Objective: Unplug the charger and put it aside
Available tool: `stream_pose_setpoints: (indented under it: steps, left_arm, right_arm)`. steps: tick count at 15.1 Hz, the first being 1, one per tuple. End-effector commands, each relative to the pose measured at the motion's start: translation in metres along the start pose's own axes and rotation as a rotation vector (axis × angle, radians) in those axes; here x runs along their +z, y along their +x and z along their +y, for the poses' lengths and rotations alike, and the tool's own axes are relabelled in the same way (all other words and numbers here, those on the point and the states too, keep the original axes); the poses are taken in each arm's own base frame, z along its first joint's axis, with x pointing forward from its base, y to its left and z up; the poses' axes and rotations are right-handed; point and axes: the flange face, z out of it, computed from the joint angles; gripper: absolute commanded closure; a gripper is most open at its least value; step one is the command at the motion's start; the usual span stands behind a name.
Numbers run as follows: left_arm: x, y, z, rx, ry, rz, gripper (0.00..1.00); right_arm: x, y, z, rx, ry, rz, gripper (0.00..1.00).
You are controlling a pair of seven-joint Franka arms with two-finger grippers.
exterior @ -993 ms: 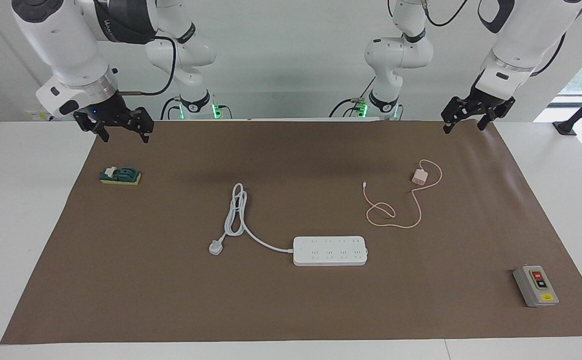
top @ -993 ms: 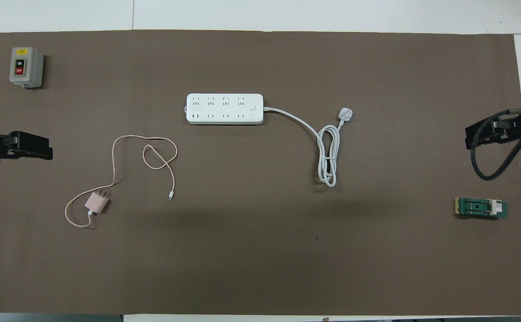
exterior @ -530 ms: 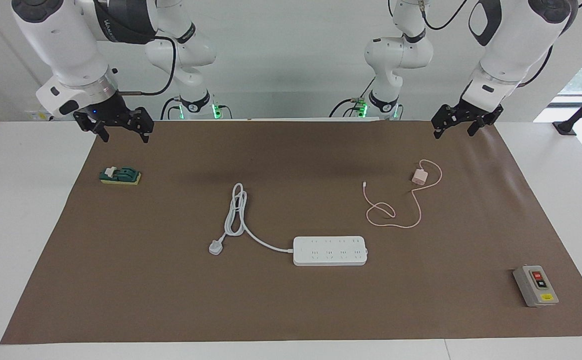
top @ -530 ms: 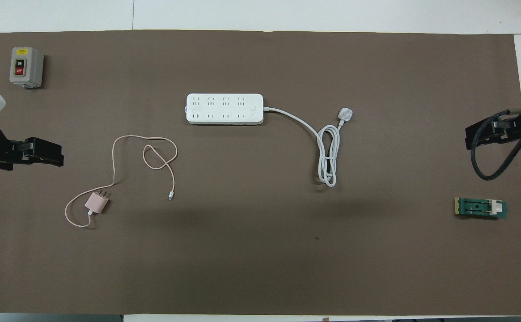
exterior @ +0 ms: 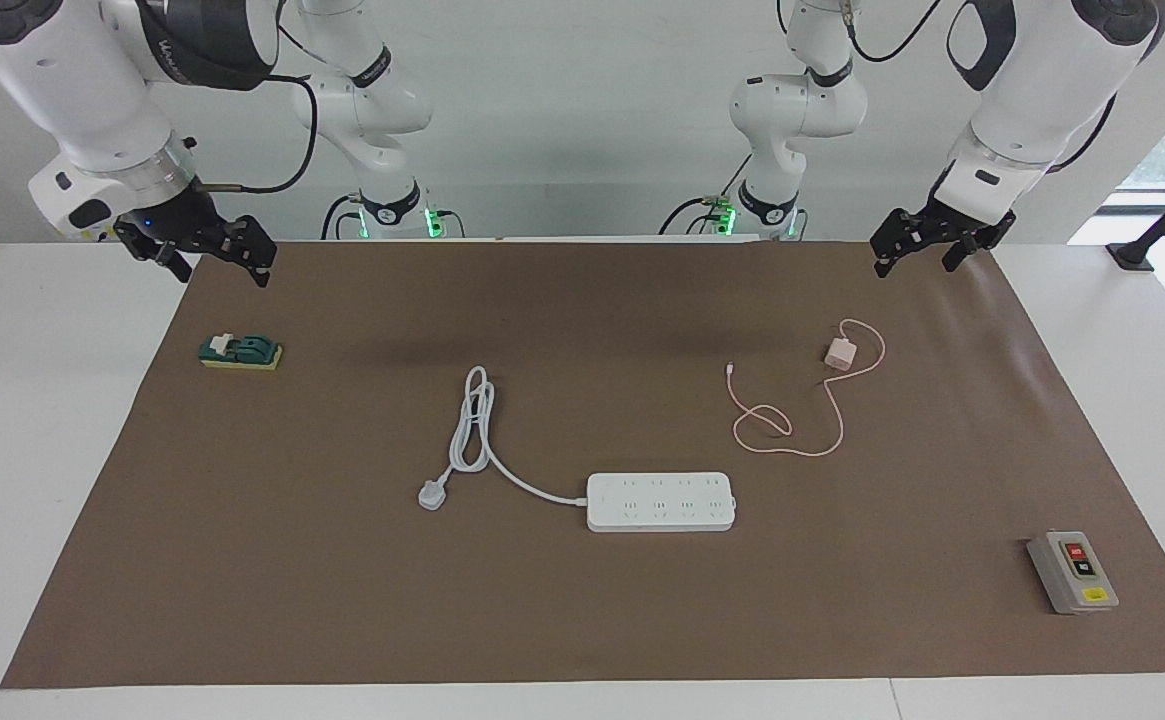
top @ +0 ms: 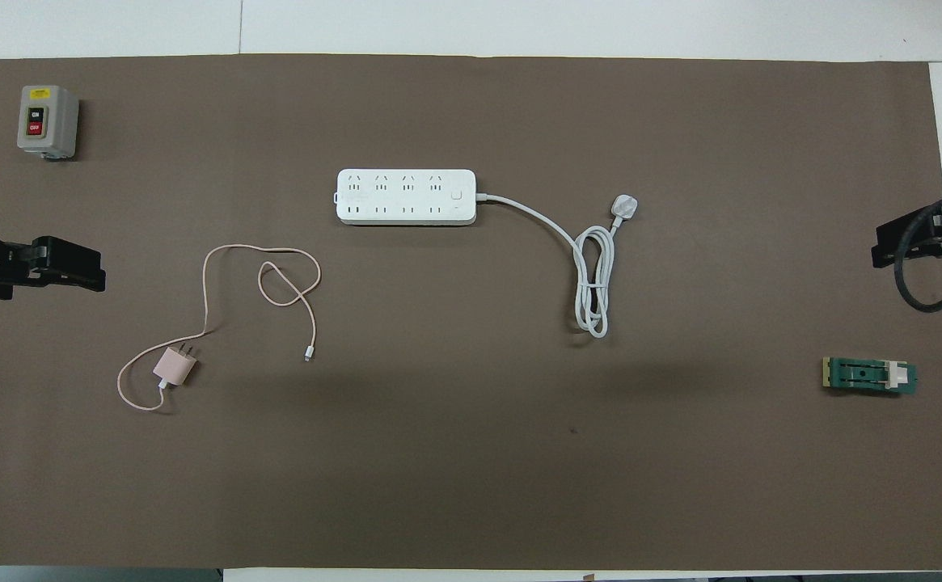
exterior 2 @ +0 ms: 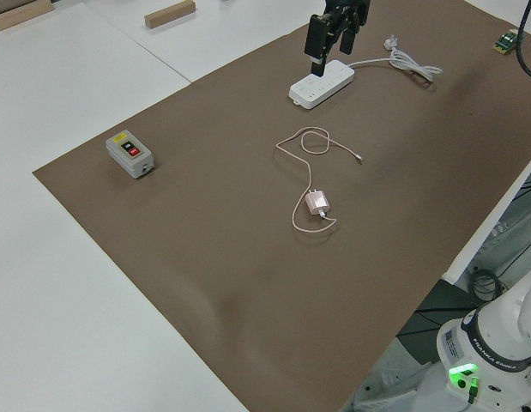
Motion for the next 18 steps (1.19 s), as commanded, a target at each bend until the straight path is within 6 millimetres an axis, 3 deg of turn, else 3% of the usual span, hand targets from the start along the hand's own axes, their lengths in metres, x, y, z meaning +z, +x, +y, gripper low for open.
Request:
stream_pose_setpoints:
  steps: [1, 8, 18]
  left_arm:
    - [0.0009, 0.0050, -0.0001, 0.001, 0.010, -0.011, 0.00]
    - [0.0043, 0.0054, 0.0077, 0.145, -0.010, 0.006, 0.00]
    - [0.0044, 0.0054, 0.0089, 0.144, -0.030, 0.010, 0.00]
  right_arm:
    - [-0.0017, -0.0053, -0.0033, -0.018, 0.019, 0.008, 0.00]
    - [-0.0017, -0.0053, -0.0024, -0.016, 0.019, 0.008, 0.00]
    - [-0.0017, -0.0053, -0.0024, -0.016, 0.019, 0.008, 0.00]
